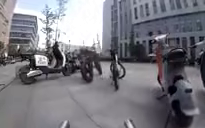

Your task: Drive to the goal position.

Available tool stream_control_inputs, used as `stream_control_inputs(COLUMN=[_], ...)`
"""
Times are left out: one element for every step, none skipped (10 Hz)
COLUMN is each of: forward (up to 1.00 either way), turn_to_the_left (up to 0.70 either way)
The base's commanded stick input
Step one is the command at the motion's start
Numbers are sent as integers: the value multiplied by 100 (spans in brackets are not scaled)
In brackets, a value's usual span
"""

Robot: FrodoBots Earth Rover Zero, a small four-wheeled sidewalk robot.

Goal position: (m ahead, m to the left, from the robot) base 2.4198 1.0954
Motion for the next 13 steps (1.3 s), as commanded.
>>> stream_control_inputs(forward=[45, 45, 45, 45, 0, 0, 0, 0, 0, 0, 0, 0, 0], turn_to_the_left=[0, -17, -27, -27, -45, -45, -45, -45, -45, -45, -45, -45, -45])
